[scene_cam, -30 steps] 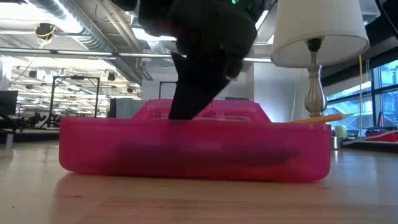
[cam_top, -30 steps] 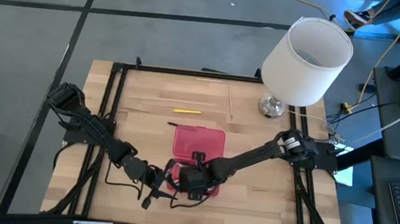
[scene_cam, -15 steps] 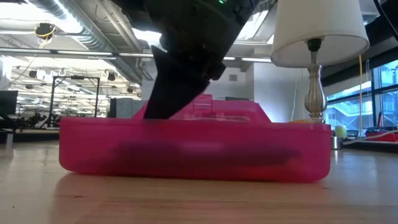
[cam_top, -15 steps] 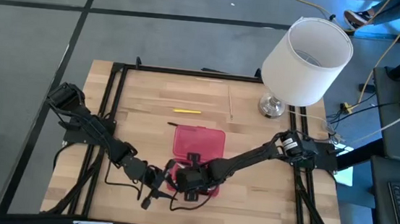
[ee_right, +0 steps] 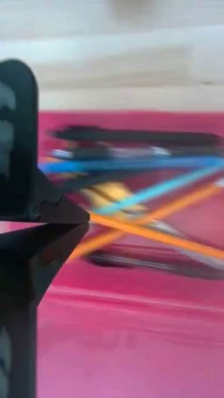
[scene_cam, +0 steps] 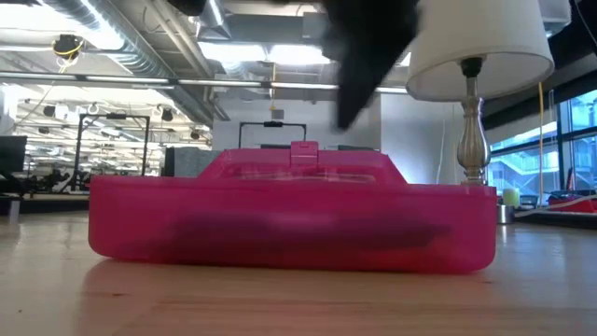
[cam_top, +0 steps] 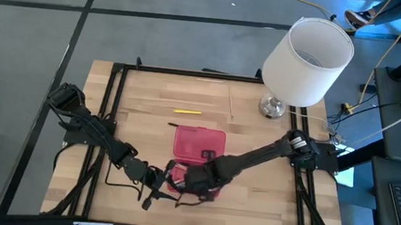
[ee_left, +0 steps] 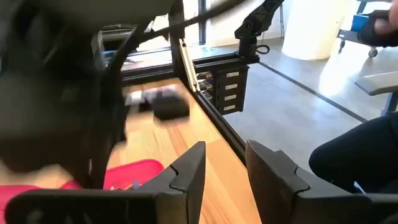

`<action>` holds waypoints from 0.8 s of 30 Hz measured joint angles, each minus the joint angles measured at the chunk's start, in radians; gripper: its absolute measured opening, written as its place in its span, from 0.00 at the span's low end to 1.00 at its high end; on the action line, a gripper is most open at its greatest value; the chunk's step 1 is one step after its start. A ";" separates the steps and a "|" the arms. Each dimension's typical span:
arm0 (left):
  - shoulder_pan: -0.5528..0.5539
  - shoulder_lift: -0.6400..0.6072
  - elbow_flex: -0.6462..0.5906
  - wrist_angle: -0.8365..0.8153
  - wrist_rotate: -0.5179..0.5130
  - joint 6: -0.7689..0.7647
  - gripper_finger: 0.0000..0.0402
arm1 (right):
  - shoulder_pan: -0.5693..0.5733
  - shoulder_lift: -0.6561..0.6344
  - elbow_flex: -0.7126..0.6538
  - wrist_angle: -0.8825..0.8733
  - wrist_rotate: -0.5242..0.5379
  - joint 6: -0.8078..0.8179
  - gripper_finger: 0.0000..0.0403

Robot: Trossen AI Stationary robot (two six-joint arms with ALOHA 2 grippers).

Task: Pick & place school supplies into a supply box
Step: Put the black pen into the red supply box

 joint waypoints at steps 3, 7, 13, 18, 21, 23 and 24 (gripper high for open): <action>0.000 0.000 0.000 0.000 0.000 0.000 0.27 | 0.037 -0.023 0.059 -0.199 -0.005 0.049 0.03; 0.000 0.000 0.000 -0.001 0.000 -0.001 0.28 | 0.114 -0.055 0.063 -0.405 0.074 0.202 0.03; -0.001 0.000 0.000 -0.002 0.001 -0.042 0.27 | 0.186 -0.167 -0.087 -0.342 0.123 0.293 0.03; -0.001 0.000 0.000 -0.001 0.000 -0.090 0.27 | 0.184 -0.315 -0.364 0.105 -0.025 0.140 0.03; -0.001 0.000 0.000 -0.001 0.001 -0.107 0.27 | 0.168 -0.404 -0.537 0.324 -0.130 0.065 0.03; -0.001 0.000 0.000 -0.001 0.001 -0.120 0.28 | 0.157 -0.467 -0.641 0.427 -0.137 0.052 0.03; -0.001 0.000 0.000 -0.001 0.001 -0.128 0.28 | 0.154 -0.501 -0.693 0.492 -0.138 0.038 0.03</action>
